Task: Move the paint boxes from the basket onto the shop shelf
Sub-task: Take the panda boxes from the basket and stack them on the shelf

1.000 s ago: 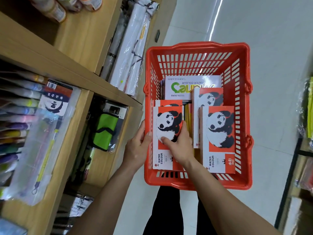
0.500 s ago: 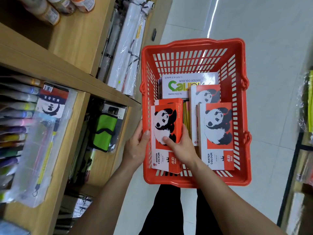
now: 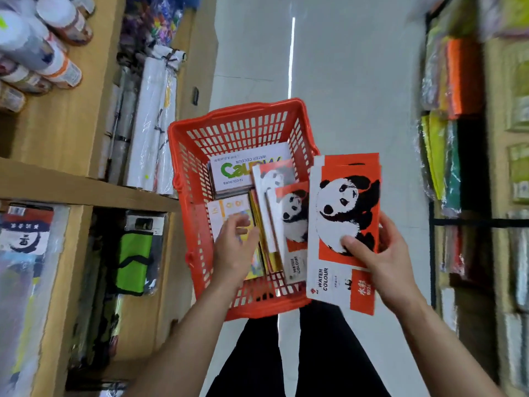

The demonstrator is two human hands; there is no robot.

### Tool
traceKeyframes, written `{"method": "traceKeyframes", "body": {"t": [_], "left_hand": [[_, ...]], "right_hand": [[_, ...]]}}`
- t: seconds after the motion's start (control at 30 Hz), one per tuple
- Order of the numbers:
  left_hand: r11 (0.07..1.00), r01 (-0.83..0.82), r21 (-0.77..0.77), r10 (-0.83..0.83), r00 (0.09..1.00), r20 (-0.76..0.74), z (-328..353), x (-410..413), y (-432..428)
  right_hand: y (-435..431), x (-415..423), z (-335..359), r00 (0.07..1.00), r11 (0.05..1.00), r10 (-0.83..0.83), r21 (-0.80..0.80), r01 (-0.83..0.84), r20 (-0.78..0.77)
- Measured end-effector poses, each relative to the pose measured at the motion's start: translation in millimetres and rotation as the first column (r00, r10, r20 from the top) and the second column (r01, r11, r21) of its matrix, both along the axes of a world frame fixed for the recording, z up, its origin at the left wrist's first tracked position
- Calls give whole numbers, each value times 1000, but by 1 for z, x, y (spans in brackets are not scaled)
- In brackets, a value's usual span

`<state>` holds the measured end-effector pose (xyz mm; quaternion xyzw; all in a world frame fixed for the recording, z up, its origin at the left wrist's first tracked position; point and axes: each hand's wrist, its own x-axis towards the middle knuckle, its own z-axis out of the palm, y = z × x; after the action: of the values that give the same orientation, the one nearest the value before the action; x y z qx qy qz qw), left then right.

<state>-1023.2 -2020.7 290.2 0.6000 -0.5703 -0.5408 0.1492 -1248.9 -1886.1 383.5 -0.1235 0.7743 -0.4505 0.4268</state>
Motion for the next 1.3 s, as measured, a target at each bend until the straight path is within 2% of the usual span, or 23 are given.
{"method": "traceKeyframes", "body": {"t": [0.07,0.13,0.27,0.43,0.63,0.9,1.03,1.17,1.3], "left_hand": [[982,109,154,-122,990,77,-25,-29,-4],[956,168,241,-201,972,120,-46,-50,-9],[946,243,214,-290,930,227,-74,-68,-4],[985,133,107,-149,977,152,-86,-65,1],[984,-19,176,10,999,51,-81,-77,3],[977,-3,214,-11,998,64,-67,-77,1],[946,61,318,-56,998,-25,-60,-74,-4],[977,57,207,-57,998,-5,-33,-69,-8],[983,54,178,-44,997,-59,7,-44,-11]], "right_hand": [[9,-19,-3,999,1000,-30,-1,30,-23],[17,-29,-11,999,999,-36,-1,36,-13],[35,-37,-27,998,1000,-15,-13,15,67],[42,-39,-35,987,995,-81,-43,87,136],[40,-43,-38,985,996,-62,-58,72,159],[36,-43,-42,981,996,-70,-50,80,178],[35,-42,-42,983,996,-65,-43,74,173],[29,-38,-35,988,996,-67,-43,74,140],[21,-28,-19,993,997,-45,-61,52,110]]}}
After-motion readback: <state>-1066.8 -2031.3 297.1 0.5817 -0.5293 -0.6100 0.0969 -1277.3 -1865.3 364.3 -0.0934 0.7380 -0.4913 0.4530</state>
